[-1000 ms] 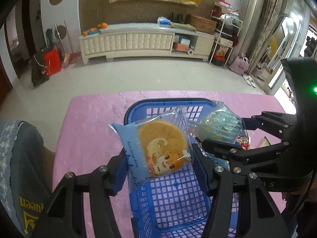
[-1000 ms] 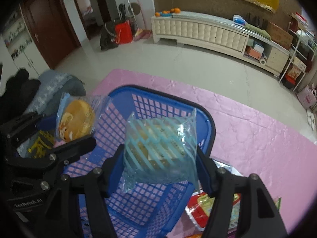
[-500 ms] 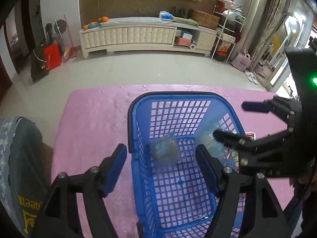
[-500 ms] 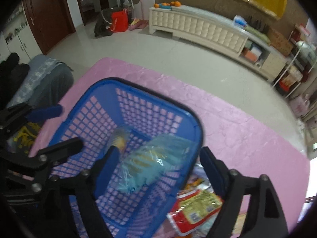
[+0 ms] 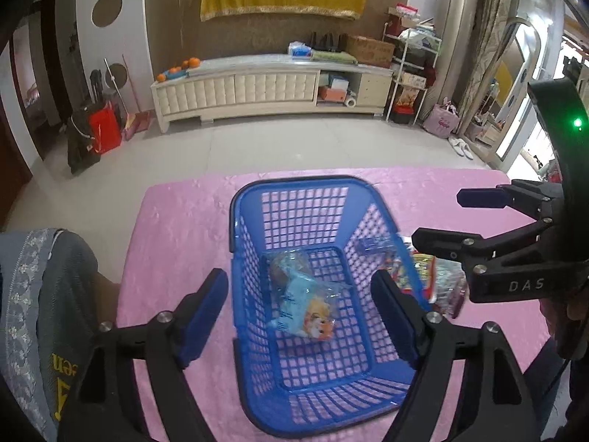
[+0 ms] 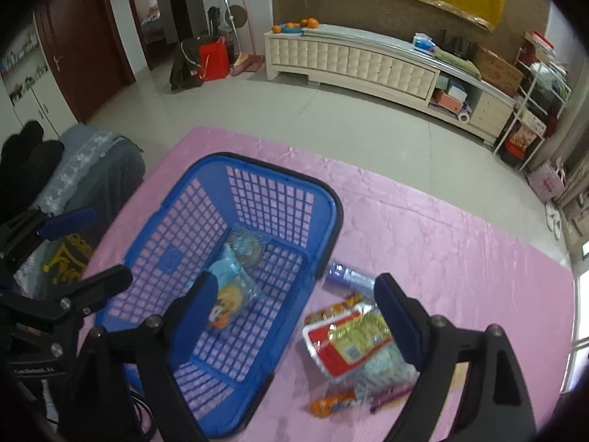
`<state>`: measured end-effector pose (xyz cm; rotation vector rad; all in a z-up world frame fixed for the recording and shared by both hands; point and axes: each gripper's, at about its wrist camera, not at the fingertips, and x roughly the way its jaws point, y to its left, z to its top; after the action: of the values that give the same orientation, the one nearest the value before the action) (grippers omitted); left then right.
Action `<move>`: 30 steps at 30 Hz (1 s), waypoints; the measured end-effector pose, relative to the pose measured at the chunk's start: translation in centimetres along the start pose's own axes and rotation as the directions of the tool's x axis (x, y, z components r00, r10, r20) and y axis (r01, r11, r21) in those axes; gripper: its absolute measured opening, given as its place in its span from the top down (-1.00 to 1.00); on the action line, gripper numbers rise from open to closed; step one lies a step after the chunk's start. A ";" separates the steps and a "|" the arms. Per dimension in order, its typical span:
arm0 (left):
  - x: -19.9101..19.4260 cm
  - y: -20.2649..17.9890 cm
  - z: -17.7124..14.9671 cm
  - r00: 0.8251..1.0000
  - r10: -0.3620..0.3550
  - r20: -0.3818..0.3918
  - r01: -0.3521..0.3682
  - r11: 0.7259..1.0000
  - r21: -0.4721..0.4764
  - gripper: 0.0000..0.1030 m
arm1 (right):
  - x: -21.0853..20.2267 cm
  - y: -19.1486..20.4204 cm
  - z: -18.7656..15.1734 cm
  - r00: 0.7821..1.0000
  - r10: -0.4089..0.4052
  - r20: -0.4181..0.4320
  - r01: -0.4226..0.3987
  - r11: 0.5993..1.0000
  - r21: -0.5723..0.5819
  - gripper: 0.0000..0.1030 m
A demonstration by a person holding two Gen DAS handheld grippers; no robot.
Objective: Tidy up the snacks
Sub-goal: 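Withdraw both tools from the basket back over the snack pile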
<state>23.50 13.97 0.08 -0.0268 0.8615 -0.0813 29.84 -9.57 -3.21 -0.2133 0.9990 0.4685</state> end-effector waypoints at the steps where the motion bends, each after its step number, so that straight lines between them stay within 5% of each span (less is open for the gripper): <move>1: -0.7 -0.5 -0.1 1.000 -0.002 0.009 0.002 1.000 0.006 -0.52 | -0.8 0.1 -0.3 1.000 0.001 0.008 -0.001 1.000 0.002 -0.74; 15: -5.6 -8.2 -1.3 0.997 -0.027 0.070 0.020 0.994 0.104 -0.60 | -8.2 -1.9 -5.0 0.996 -0.007 0.085 0.003 0.999 0.052 -0.74; 30: -3.1 -15.6 -3.0 0.993 -0.120 0.006 0.117 0.979 0.165 -0.60 | -10.2 -7.4 -10.2 0.993 -0.027 0.116 0.010 0.990 0.144 -0.74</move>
<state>18.28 -1.35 1.37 0.0761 0.8348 -0.2634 21.03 -22.78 -0.28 -0.0654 0.9107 0.3863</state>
